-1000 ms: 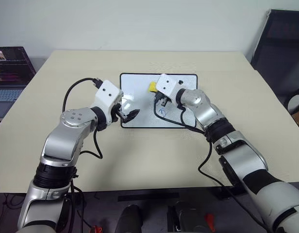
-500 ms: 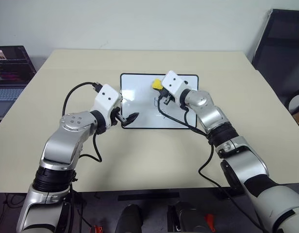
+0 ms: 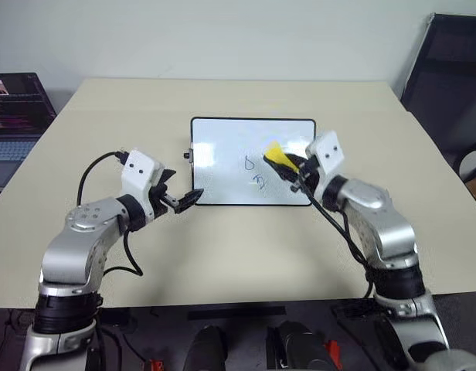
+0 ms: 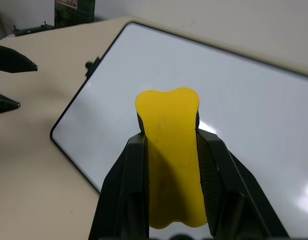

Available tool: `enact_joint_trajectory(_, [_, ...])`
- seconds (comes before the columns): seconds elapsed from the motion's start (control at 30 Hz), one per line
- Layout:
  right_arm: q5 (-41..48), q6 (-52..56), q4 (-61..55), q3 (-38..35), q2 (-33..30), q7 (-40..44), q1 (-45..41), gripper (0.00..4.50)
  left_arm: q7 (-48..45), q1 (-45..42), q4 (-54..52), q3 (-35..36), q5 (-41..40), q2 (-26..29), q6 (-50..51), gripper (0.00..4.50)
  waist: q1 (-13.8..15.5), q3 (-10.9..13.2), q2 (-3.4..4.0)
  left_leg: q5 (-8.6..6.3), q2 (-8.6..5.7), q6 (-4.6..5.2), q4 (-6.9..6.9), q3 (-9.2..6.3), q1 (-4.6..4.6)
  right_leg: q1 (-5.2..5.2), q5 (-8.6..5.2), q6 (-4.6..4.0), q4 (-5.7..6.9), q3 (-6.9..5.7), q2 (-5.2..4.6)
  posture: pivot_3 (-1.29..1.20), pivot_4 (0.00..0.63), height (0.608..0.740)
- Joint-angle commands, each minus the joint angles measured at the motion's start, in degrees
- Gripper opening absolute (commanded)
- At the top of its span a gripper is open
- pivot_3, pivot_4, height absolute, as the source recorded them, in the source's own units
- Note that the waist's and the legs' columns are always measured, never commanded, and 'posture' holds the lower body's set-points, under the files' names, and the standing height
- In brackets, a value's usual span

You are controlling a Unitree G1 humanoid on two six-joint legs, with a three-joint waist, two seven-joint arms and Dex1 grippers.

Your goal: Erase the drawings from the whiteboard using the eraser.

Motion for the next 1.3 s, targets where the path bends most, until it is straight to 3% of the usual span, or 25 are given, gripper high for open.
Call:
enact_joint_trajectory(0.03, [2.3, 1.0, -5.3, -0.8, -0.3, -0.9, 3.7, 0.97, 0.4, 1.2, -1.6, 2.0, -1.0, -0.5, -2.7, 4.50, 0.0, 0.0, 0.00, 0.00, 0.00, 0.00, 0.00, 0.02, 0.01, 0.00, -0.02, 0.03, 0.00, 0.00, 0.01, 0.00, 0.150, 0.740])
enact_joint_trajectory(0.33, [2.5, 0.2, -5.0, 0.4, -1.3, -3.2, 4.7, 0.97, 0.5, 3.1, -0.9, 2.0, -1.0, 0.1, -4.3, 4.50, -0.1, 0.0, -0.02, 0.02, 0.04, 0.01, 0.06, 0.17, 0.13, 0.07, -0.14, 0.24, 0.00, 0.08, 0.23, 0.00, 0.150, 0.740])
enact_joint_trajectory(0.53, [-9.3, -9.5, 7.3, 10.0, -4.0, -5.2, -8.0, 0.97, -0.2, 1.7, 0.2, -0.9, 1.0, 1.1, -5.1, 4.50, -0.4, 0.0, -0.01, 0.02, 0.05, 0.02, 0.05, 0.33, 0.16, 0.01, -0.12, 0.26, 0.00, 0.17, 0.27, 0.00, 0.150, 0.740])
enact_joint_trajectory(0.87, [-16.0, -17.3, 30.4, 17.1, 0.4, -2.8, -24.7, 0.97, -0.4, 0.3, 0.8, -3.1, 1.5, 1.3, -5.9, 4.50, -0.2, 0.0, -0.02, 0.00, 0.04, 0.01, 0.00, 0.39, 0.05, -0.03, 0.02, -0.05, -0.04, 0.11, 0.27, 0.00, 0.150, 0.740])
enact_joint_trajectory(1.13, [-18.0, -21.9, 43.3, 16.4, 2.3, -2.8, -31.0, 0.97, 0.3, 0.2, -1.4, -3.7, 1.4, 1.3, -4.7, 4.50, -0.2, 0.0, -0.01, 0.00, 0.05, 0.01, 0.00, 0.36, 0.05, -0.03, 0.03, -0.07, -0.03, 0.07, 0.26, 0.00, 0.150, 0.740])
enact_joint_trajectory(1.3, [-18.8, -21.1, 44.6, 18.5, 1.0, 3.1, -30.7, 0.97, 0.9, -0.7, -2.3, -4.5, 1.3, 0.8, -3.5, 4.50, -0.2, 0.0, -0.01, 0.00, 0.05, 0.01, 0.01, 0.34, 0.06, -0.02, 0.03, -0.06, -0.01, 0.07, 0.26, 0.00, 0.150, 0.740])
